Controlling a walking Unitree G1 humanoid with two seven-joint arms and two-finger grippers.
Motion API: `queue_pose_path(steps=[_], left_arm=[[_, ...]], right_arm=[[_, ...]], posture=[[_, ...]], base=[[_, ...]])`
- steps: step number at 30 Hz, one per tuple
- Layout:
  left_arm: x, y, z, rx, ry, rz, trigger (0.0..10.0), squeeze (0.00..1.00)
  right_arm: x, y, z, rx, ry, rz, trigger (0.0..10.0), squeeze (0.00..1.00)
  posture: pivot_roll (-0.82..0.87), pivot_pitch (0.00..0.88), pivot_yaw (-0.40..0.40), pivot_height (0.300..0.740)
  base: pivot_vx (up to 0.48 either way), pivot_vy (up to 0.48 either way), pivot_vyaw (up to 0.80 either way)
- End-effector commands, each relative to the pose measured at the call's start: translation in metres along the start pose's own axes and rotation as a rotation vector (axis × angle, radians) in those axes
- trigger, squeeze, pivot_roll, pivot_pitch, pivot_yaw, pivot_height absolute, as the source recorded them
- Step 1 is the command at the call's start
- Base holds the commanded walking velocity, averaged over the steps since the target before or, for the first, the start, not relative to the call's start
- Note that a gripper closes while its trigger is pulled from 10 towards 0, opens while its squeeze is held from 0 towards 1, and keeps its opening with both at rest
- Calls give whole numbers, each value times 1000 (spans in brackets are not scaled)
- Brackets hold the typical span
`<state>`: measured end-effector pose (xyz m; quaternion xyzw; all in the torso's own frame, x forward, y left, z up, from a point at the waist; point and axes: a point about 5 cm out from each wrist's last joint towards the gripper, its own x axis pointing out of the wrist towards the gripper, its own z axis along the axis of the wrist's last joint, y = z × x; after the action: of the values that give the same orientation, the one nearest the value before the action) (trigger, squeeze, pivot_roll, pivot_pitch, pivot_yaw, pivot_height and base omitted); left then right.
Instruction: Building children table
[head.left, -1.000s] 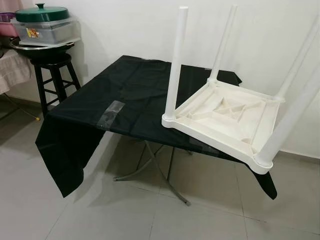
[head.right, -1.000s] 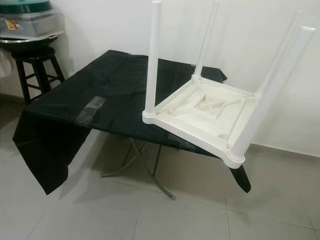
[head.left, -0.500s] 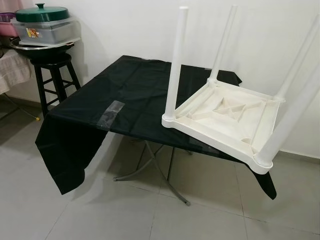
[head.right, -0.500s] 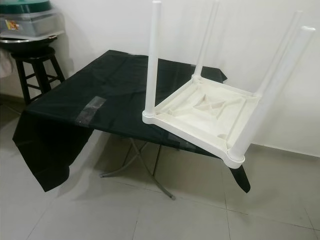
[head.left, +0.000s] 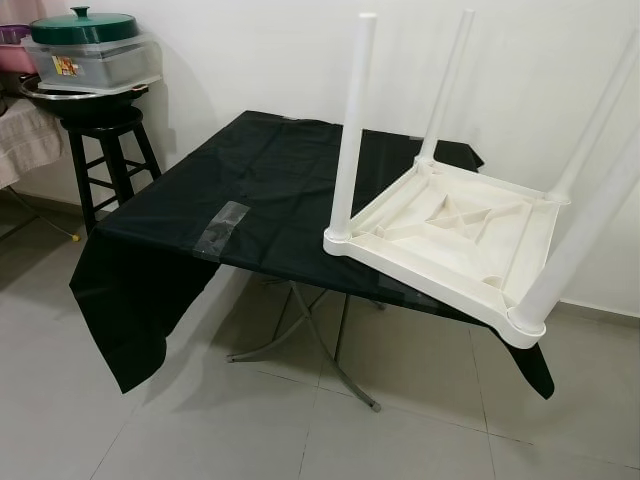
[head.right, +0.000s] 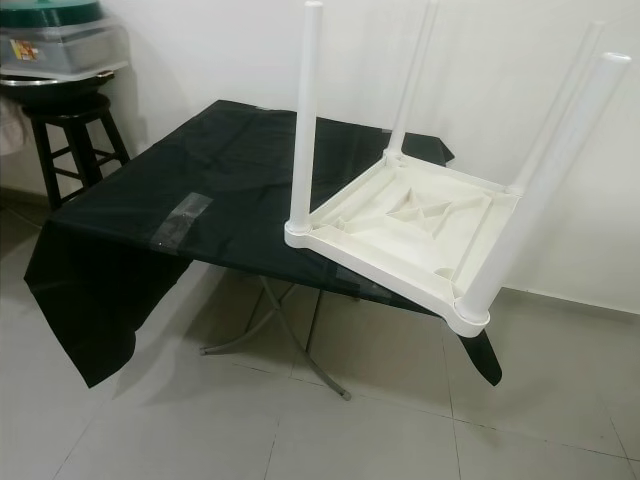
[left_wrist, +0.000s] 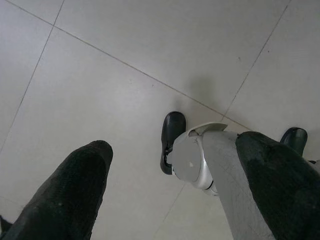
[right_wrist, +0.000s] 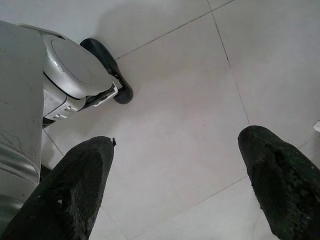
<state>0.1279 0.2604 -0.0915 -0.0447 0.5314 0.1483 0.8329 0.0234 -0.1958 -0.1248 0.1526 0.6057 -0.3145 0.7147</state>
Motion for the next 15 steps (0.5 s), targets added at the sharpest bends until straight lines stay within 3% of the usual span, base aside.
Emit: queue_pose_path(steps=[1,15], left_arm=[[0,-2,-4,18,16,-9,10000,0],[0,-3,-4,17,16,-10,10000,0]], right_arm=[[-35,82,173,-760,-415,155,10000,0],[-35,81,173,-763,-414,154,10000,0]], posture=[[67,0,-88,740],[67,0,-91,740]], base=[[0,0,0],[0,0,0]])
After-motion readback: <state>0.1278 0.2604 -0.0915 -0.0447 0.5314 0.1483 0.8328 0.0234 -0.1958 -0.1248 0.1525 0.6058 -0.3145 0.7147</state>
